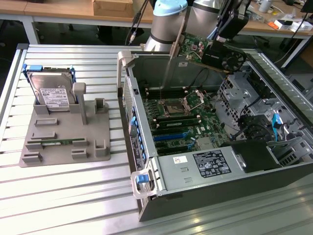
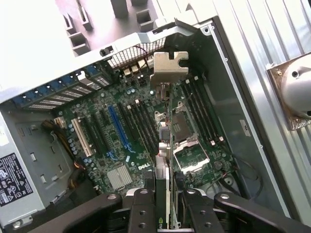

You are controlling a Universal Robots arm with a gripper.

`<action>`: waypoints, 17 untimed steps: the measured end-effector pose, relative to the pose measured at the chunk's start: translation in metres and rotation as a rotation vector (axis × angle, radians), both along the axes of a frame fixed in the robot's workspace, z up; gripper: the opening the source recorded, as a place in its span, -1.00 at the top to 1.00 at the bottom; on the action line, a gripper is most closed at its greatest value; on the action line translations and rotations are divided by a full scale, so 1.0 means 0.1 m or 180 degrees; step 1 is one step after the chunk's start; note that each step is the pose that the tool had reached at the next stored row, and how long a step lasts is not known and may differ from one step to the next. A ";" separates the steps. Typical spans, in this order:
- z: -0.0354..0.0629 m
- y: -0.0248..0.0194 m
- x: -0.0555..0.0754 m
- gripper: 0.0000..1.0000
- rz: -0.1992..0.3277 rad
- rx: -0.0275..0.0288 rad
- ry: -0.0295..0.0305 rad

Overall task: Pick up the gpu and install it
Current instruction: 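Insert the gpu into the slot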

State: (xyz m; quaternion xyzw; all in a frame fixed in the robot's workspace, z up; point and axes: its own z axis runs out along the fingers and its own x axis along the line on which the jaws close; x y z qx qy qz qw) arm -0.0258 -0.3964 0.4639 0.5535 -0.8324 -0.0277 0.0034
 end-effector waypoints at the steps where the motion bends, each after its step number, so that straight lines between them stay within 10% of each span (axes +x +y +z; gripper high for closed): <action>1: 0.000 0.000 0.00 0.48 0.0024 0.0000 0.0000; 17: -0.001 0.000 0.00 0.48 0.0402 0.0000 0.0000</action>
